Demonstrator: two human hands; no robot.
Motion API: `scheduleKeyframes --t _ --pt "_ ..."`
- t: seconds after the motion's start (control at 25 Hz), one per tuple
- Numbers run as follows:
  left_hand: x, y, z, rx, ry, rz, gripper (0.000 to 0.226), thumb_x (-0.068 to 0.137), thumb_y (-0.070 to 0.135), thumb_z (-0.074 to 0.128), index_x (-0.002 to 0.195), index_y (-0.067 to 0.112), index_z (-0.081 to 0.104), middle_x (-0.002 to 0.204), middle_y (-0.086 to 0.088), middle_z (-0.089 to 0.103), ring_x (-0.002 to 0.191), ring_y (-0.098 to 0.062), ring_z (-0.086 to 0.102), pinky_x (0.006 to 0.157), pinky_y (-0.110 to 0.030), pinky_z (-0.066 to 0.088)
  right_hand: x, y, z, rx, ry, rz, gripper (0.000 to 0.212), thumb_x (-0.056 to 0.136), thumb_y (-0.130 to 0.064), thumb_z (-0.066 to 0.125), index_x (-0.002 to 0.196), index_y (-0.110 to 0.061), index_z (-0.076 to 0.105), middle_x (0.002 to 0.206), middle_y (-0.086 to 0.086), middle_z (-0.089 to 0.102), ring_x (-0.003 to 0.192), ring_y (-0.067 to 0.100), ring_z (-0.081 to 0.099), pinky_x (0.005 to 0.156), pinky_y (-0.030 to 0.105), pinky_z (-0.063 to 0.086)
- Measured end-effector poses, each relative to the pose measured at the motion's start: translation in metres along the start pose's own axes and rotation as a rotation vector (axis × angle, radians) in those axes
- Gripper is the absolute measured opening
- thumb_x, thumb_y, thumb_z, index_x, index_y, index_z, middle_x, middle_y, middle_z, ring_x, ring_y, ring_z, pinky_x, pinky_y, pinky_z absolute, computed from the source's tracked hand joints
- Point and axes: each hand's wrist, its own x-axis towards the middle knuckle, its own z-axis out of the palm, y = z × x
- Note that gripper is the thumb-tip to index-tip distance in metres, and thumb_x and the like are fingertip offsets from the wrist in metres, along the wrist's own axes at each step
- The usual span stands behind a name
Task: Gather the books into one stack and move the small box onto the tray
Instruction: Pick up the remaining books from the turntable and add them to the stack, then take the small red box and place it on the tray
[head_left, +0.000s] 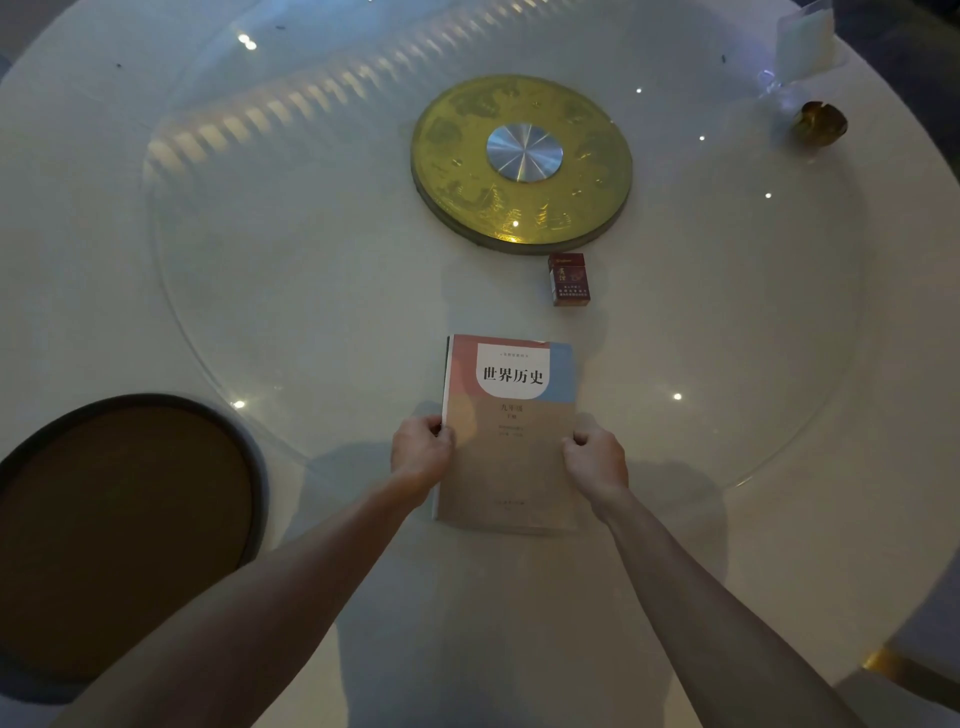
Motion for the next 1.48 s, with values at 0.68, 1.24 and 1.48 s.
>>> scheduleKeyframes --t 0.68,1.24,1.48 --pt "0.020 0.027 -0.028 0.090 -0.157 0.013 0.028 0.087 0.031 0.061 0.088 0.005 0.071 0.082 -0.010 0.067 0.076 -0.022 0.061 0.065 -0.032 0.046 0.027 0.004 -0.013 0.151 -0.129 0.029 0.032 0.071 -0.035 0.055 0.080 -0.006 0.067 0.079 0.011 0.074 0.074 0.031 0.067 0.070 0.046 0.061" --pt "0.101 0.182 0.011 0.256 -0.165 0.391 0.054 0.090 0.030 0.067 0.139 0.013 0.058 0.139 -0.006 0.062 0.125 -0.023 0.059 0.107 -0.037 0.046 0.105 -0.100 -0.074 -0.059 -0.014 -0.142 0.066 0.092 -0.034 0.068 0.150 -0.007 0.051 0.140 0.015 0.064 0.127 0.034 0.063 0.103 0.043 0.051" --pt "0.145 0.209 0.045 0.006 -0.261 0.201 0.061 0.092 0.026 0.068 0.148 0.014 0.048 0.152 -0.004 0.050 0.135 -0.022 0.050 0.106 -0.028 0.040 0.148 -0.112 -0.062 0.045 0.010 -0.110 0.075 0.089 -0.039 0.076 0.147 -0.003 0.046 0.144 0.017 0.057 0.129 0.034 0.058 0.100 0.041 0.049"
